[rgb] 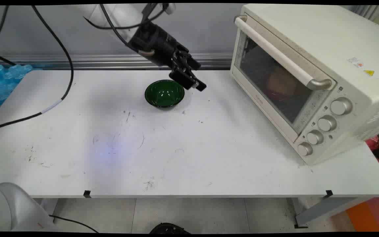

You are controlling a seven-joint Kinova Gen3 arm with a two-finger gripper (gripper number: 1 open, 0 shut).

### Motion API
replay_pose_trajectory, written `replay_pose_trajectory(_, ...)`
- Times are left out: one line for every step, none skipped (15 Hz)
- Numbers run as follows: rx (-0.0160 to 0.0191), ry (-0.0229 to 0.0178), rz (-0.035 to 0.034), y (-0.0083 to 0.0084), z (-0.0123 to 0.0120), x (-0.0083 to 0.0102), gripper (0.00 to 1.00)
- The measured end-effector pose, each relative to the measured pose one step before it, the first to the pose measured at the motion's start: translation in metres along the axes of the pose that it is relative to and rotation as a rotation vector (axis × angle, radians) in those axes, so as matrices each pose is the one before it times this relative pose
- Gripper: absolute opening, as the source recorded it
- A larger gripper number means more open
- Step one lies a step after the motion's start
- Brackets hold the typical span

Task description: Open the oven

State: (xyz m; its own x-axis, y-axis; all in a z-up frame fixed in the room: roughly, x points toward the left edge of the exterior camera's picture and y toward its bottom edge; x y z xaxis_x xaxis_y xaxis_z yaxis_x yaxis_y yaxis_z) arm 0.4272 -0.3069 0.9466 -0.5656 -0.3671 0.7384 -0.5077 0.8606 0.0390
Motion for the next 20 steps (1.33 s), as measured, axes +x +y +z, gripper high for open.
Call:
replay_pose_trajectory(0.00277,0.00185,-0.00495,-0.00003,-0.00450,0.00378,1.00)
replay_pose_trajectory(0.00394,0.00259,-0.00634,-0.00037,-0.00508,0.00481,1.00)
replay_pose_trajectory(0.00292,0.00284,-0.00481,-0.00029,-0.00387,0.00453,1.00)
replay_pose_trajectory(0.00345,0.00386,-0.00574,-0.00035,-0.00420,0.00559,1.00)
replay_pose_trajectory(0.00357,0.00529,-0.00619,-0.00069,-0.00353,0.00640,1.00)
replay_pose_trajectory(0.00306,0.00475,-0.00527,-0.00031,-0.00238,0.00577,1.00)
replay_pose_trajectory(0.00336,0.00576,-0.00517,-0.00042,-0.00211,0.00668,1.00)
replay_pose_trajectory(0.00413,0.00574,-0.00429,-0.00056,-0.00057,0.00719,1.00)
replay_pose_trajectory(0.00485,0.00583,-0.00610,-0.00039,0.00001,0.00621,1.00)
replay_pose_trajectory(0.00538,0.00696,-0.00759,-0.00036,0.00116,0.00788,1.00)
replay_pose_trajectory(0.00322,0.00454,-0.00477,0.00011,0.00164,0.00616,1.00)
replay_pose_trajectory(0.00308,0.00497,-0.00603,0.00024,0.00255,0.00679,1.00)
replay_pose_trajectory(0.00367,0.00497,-0.00635,0.00040,0.00281,0.00689,1.00)
replay_pose_trajectory(0.00486,0.00494,-0.00692,0.00035,0.00282,0.00684,1.00)
replay_pose_trajectory(0.00554,0.00444,-0.00767,0.00035,0.00355,0.00696,1.00)
replay_pose_trajectory(0.00519,0.00328,-0.00623,0.00019,0.00299,0.00557,1.00)
replay_pose_trajectory(0.00533,0.00355,-0.00729,0.00043,0.00375,0.00641,1.00)
replay_pose_trajectory(0.00354,0.00413,-0.00516,0.00065,0.00328,0.00561,1.00)
replay_pose_trajectory(0.00368,0.00529,-0.00641,0.00082,0.00482,0.00723,1.00)
replay_pose_trajectory(0.00306,0.00402,-0.00447,0.00049,0.00373,0.00534,1.00)
